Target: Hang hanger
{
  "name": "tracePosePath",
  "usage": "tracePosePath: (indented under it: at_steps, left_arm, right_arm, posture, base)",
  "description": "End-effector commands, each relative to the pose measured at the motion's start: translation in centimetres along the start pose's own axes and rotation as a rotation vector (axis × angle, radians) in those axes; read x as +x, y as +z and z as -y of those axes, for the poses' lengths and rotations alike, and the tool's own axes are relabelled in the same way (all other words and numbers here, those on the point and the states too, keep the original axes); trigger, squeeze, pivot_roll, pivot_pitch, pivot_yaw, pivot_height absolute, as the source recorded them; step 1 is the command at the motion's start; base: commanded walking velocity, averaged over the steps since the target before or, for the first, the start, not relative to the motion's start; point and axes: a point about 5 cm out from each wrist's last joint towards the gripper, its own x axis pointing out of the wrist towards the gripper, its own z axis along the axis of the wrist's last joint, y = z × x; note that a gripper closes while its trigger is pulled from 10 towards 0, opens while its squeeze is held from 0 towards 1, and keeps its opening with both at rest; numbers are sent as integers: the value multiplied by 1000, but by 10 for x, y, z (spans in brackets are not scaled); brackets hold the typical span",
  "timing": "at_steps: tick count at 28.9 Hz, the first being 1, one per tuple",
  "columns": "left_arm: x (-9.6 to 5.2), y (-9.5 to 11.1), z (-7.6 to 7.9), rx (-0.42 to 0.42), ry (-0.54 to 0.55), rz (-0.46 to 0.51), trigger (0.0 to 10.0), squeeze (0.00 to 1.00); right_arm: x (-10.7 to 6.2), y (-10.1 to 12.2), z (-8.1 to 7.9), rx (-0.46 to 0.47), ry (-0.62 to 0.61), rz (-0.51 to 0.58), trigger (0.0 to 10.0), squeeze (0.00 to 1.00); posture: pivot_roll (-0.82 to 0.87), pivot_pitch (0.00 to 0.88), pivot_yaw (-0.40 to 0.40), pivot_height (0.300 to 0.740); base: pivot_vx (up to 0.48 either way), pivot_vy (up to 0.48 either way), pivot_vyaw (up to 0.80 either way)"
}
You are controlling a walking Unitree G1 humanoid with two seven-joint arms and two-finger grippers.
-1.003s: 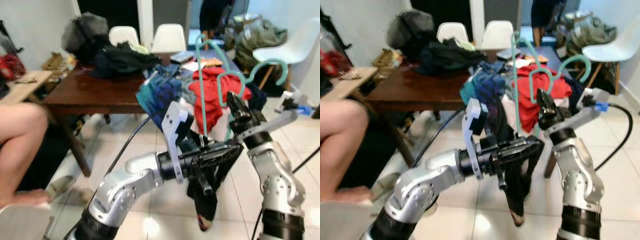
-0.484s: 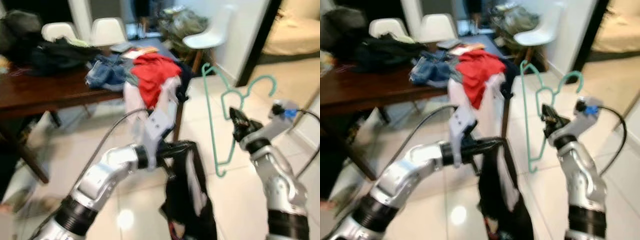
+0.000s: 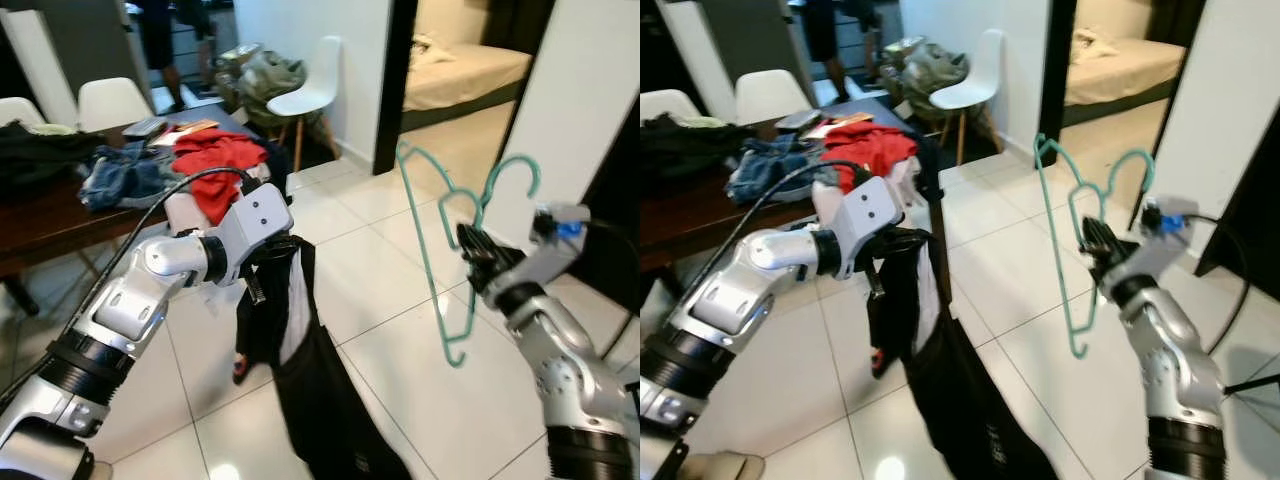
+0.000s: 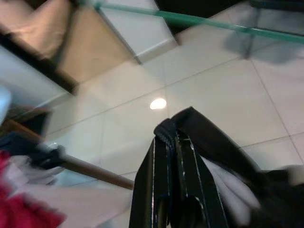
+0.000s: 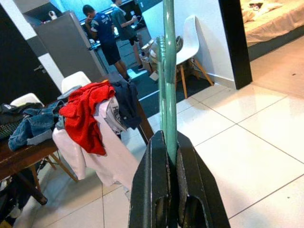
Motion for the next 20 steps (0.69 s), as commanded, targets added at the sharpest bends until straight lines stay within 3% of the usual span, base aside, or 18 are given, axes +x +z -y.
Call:
tracePosePath:
  at_steps: [1, 3, 6, 8, 13, 16, 17, 20]
  left_arm:
    - [-12, 10, -14, 10, -19, 50, 10000, 0]
    - [-15, 16, -19, -34, -99, 123, 10000, 0]
    - [-13, 14, -20, -38, -116, 122, 10000, 0]
    - [-7, 3, -19, -3, -136, 65, 10000, 0]
    - [-6, 0, -18, 7, -142, 47, 10000, 0]
    - [-12, -11, -23, 27, -171, 0, 10000, 0]
    - [-12, -11, -23, 27, -171, 0, 10000, 0]
    - [-21, -17, -26, 32, -193, -23, 10000, 0]
  right_arm:
    - [-1, -1, 0, -23, 20, -20, 10000, 0]
    - [-6, 2, 4, -66, 50, -39, 10000, 0]
    - [-9, 3, 3, -91, 87, -57, 10000, 0]
    - [-19, 1, 2, -173, 187, -123, 10000, 0]
    - [-23, 0, 2, -195, 217, -147, 10000, 0]
    - [-64, 4, 19, -309, 372, -316, 10000, 0]
    - [-64, 4, 19, -309, 372, -316, 10000, 0]
    - [-96, 10, 26, -331, 478, -425, 10000, 0]
  posture:
    - [-73, 0, 46, 740]
    - [-77, 0, 48, 740]
    - [-78, 0, 49, 740]
    - [-85, 0, 54, 740]
    - [-86, 0, 54, 740]
    - [-98, 0, 58, 740]
    - [-98, 0, 58, 740]
    - [-101, 0, 58, 740]
  base:
    - [0, 0, -800]
    - [0, 0, -800]
    - [0, 0, -800]
    - [0, 0, -800]
    - [0, 0, -800]
    - [0, 0, -800]
    - [0, 0, -800]
    - [0, 0, -800]
